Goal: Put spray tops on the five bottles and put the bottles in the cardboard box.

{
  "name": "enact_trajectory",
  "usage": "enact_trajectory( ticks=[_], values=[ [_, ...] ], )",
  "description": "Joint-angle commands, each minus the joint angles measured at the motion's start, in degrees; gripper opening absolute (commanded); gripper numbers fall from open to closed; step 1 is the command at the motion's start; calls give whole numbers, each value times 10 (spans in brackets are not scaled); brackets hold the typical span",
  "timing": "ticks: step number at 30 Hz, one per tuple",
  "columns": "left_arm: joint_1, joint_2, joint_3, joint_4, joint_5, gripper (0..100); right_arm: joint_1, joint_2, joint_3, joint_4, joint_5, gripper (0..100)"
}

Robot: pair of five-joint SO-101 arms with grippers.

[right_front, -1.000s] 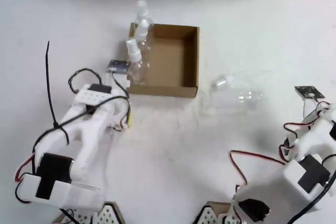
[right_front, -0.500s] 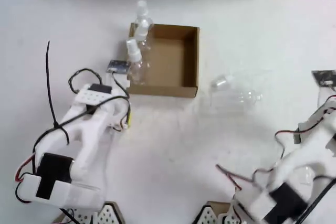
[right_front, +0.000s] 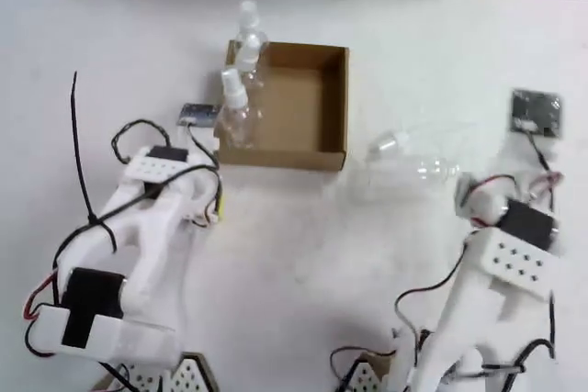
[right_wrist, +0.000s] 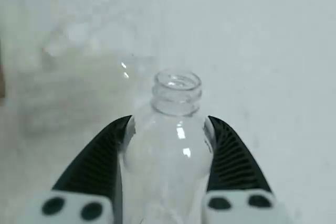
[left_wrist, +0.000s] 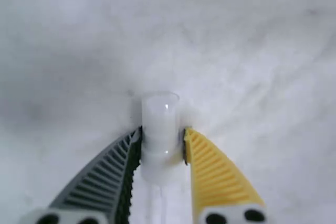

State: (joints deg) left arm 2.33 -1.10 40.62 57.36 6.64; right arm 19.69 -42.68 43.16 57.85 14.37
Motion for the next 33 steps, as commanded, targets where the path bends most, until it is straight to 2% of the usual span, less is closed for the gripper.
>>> enact_trajectory(
  ticks=[1,5,9,13,16,19,25,28,33],
  values=[
    [-18,-2,-25,-13,-7,20,-88,-22,-7,-64,-17,18],
    [-20,-22,-23,-14,-7,20,-157,-22,-3,-129,-36,42],
    [-48,-94,-4,-18,-7,20,-221,-42,-5,-136,-74,39],
    [-81,-182,49,-61,-6,20,-276,-131,33,-139,-160,20],
    [-84,-233,82,-74,-6,20,-307,-211,70,-167,-191,19],
    [-86,-276,93,-74,-6,20,-338,-298,120,-219,-183,19],
    [-87,-365,83,-68,-6,20,-416,-470,281,-347,-87,19],
    [-89,-414,59,-64,-6,20,-431,-523,337,-363,-83,19],
    [-92,-498,-9,-71,-6,20,-451,-539,350,-364,-84,19]
  ],
)
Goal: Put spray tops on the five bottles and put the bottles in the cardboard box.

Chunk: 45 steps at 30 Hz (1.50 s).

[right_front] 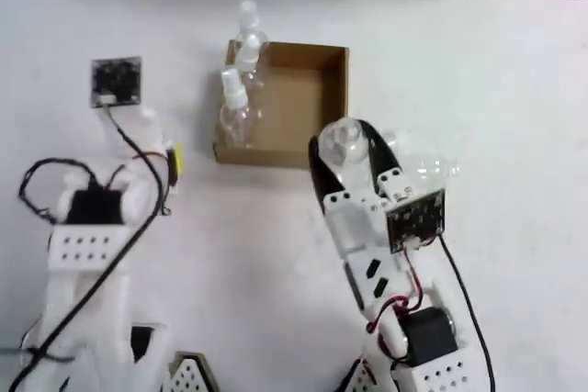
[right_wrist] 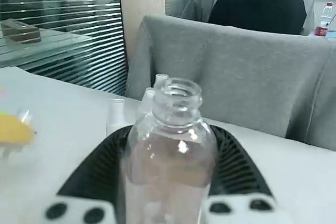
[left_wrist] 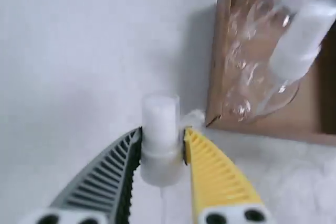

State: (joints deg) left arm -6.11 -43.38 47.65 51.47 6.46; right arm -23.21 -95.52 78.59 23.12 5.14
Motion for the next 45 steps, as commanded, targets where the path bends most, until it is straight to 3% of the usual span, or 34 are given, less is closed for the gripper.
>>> enact_trajectory(
  ticks=[1,12,21,24,30,36,45],
  values=[
    [-5,-92,-102,-12,-4,20,-36,-11,-4,-16,9,19],
    [83,-140,-287,-140,-1,20,-140,-15,104,-54,9,19],
    [270,-139,-320,-252,-4,20,-150,-16,171,-58,9,19],
    [311,-125,-319,-236,-4,20,-147,-16,173,-58,9,19],
    [315,-46,-311,-217,-4,20,-145,-16,177,-56,9,19],
    [320,-66,-308,-135,-4,20,-145,-16,177,-54,10,19],
    [300,-109,-248,-101,-5,20,-145,-16,185,-58,12,19]
  ],
)
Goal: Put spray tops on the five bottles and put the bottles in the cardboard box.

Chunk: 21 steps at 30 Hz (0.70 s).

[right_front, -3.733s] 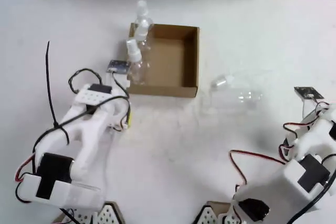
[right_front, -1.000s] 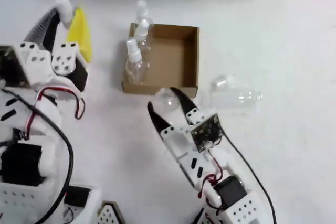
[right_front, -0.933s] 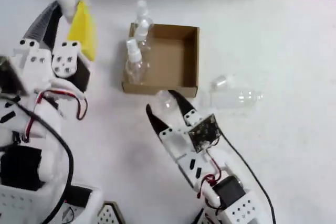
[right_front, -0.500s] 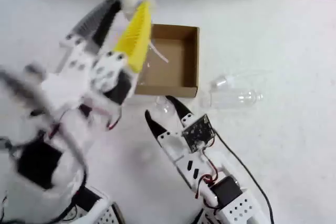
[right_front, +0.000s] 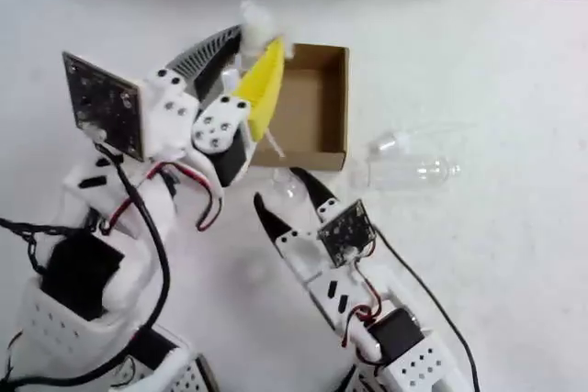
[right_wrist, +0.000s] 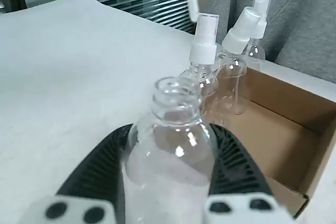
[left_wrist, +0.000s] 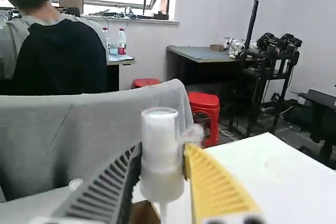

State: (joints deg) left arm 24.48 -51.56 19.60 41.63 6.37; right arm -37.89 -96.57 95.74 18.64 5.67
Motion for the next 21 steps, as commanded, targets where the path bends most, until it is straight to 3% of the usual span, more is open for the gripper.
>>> enact_trajectory(
  ticks=[1,5,14,21],
  values=[
    [-7,-36,48,-3,-4,20,2,-6,13,-13,7,19],
    [-4,-74,100,-5,-2,20,2,-6,13,-13,7,19],
    [-8,-122,200,-124,-4,20,2,-6,13,-10,7,19],
    [-4,-124,203,-88,-4,20,2,-6,13,-9,7,19]
  ],
)
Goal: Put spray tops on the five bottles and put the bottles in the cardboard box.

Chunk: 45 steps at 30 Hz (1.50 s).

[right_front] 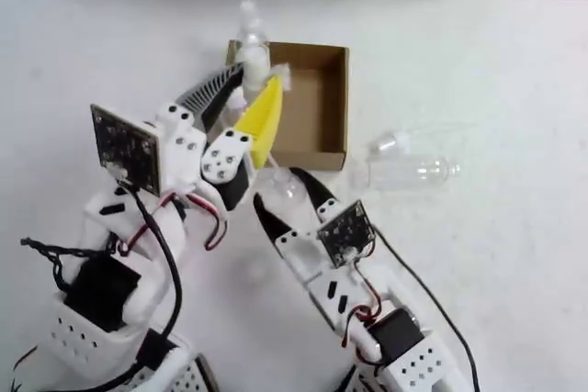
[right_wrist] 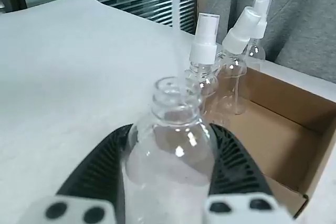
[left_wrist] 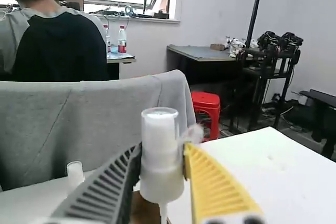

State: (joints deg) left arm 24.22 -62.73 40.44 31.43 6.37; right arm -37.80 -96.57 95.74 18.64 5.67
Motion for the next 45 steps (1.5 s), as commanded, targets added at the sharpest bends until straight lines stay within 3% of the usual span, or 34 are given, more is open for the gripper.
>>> enact_trajectory(
  ticks=[1,9,23,35,45],
  values=[
    [-1,-12,-5,25,-1,20,1,-6,13,-9,7,19],
    [-1,-12,-3,96,1,20,1,-6,13,-8,7,19],
    [15,-12,127,59,1,20,1,-6,13,-8,6,19],
    [15,-13,145,63,1,20,1,-6,13,-7,4,19],
    [68,-217,290,19,2,20,1,-6,13,-7,4,19]
  ],
)
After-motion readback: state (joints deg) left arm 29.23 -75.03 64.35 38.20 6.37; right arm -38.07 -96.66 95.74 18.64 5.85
